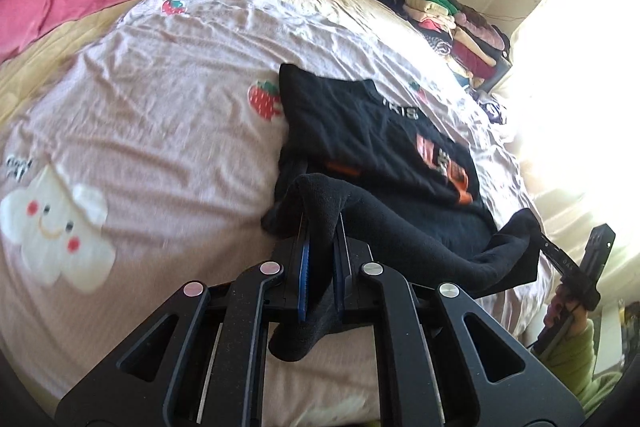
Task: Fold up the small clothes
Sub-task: 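Lift the grasped side with the right gripper and fold it over the socks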
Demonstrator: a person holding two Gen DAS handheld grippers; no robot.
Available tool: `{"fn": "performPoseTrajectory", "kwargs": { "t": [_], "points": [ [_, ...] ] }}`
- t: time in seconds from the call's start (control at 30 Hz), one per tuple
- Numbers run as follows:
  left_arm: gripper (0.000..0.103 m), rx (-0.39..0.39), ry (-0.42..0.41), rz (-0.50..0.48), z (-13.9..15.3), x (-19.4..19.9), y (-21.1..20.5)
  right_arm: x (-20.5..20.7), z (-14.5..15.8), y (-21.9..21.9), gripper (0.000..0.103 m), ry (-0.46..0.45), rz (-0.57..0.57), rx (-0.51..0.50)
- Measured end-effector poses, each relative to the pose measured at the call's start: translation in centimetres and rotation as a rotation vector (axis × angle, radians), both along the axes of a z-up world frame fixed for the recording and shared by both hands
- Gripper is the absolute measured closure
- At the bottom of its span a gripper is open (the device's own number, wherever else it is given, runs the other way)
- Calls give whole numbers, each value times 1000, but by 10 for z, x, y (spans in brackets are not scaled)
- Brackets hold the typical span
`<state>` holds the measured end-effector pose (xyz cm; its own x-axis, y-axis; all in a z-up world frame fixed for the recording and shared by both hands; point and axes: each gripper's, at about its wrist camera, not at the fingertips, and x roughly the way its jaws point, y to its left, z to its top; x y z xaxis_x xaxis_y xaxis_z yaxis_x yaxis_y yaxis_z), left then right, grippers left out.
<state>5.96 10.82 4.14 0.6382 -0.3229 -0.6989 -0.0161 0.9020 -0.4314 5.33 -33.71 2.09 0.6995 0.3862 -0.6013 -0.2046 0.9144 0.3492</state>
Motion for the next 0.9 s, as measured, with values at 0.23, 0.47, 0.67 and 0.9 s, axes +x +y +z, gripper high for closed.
{"fn": "performPoseTrajectory", "kwargs": {
  "t": [0.23,0.47,0.67,0.9],
  "points": [
    [99,37,5,15,1,47,0,38,5,-4,95,-34,-58,-11],
    [99,72,32,21,-16,78,-8,73,-16,6,92,34,-82,-25],
    [79,63,33,-7,-24,75,-18,71,-23,10,67,42,-82,-25],
    [53,47,11,-22,-24,52,-24,52,-23,7,61,53,-67,-22]
  ]
}}
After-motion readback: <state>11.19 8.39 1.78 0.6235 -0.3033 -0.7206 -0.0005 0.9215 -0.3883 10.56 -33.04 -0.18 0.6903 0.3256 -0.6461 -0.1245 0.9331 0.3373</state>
